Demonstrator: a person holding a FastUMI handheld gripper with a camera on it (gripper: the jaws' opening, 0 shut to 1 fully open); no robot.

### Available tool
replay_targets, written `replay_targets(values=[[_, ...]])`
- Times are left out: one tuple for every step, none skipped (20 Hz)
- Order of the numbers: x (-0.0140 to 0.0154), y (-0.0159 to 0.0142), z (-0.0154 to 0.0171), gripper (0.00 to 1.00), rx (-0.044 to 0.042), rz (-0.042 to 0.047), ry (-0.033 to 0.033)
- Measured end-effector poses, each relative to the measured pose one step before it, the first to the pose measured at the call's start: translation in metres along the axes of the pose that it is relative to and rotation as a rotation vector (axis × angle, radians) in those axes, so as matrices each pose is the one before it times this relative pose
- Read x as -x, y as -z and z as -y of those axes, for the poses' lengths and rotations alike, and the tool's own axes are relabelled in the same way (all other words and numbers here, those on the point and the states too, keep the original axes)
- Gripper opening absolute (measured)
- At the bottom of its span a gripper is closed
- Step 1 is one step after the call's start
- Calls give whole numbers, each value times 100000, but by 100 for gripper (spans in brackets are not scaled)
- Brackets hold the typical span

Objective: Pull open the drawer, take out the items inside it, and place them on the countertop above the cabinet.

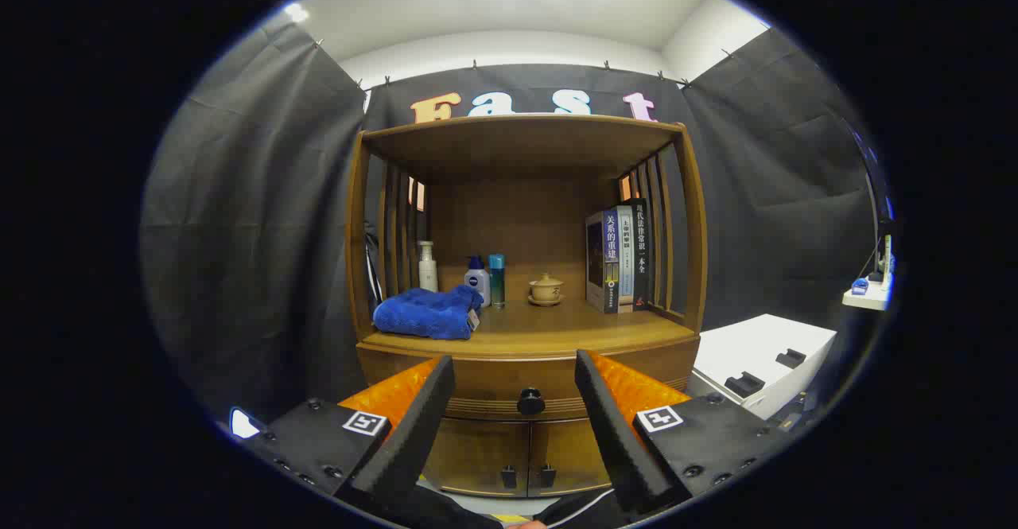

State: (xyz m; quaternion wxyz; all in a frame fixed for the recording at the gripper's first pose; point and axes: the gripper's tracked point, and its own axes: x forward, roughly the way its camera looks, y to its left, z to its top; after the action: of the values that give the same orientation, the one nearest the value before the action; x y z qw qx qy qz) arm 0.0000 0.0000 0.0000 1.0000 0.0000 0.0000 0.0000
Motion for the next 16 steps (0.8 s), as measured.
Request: replay_targets(values=[[12, 47, -21, 98, 398, 321, -153], [30, 114, -5, 98, 138, 37, -116], [31, 57, -9, 98, 11, 0, -244], [110, -21, 48, 98, -60, 131, 113], [20, -115, 83, 98, -149, 352, 180], [-27, -82, -109, 98, -102, 207, -4], [-140, 37, 141, 98, -102, -158, 64], [-100, 164, 137, 98, -180, -532, 291], [-3, 50, 135, 98, -209, -328, 172], [79, -83, -26, 98, -366, 38, -31], [76, -27, -107, 98, -243, 294, -341], [-63, 18, -24, 98, 130, 137, -216], [20, -37, -25, 98, 146, 105, -88], [46, 34, 42, 98, 194, 176, 41], [3, -30, 57, 98, 60, 118, 13], [-95, 48, -24, 98, 4, 161, 79]])
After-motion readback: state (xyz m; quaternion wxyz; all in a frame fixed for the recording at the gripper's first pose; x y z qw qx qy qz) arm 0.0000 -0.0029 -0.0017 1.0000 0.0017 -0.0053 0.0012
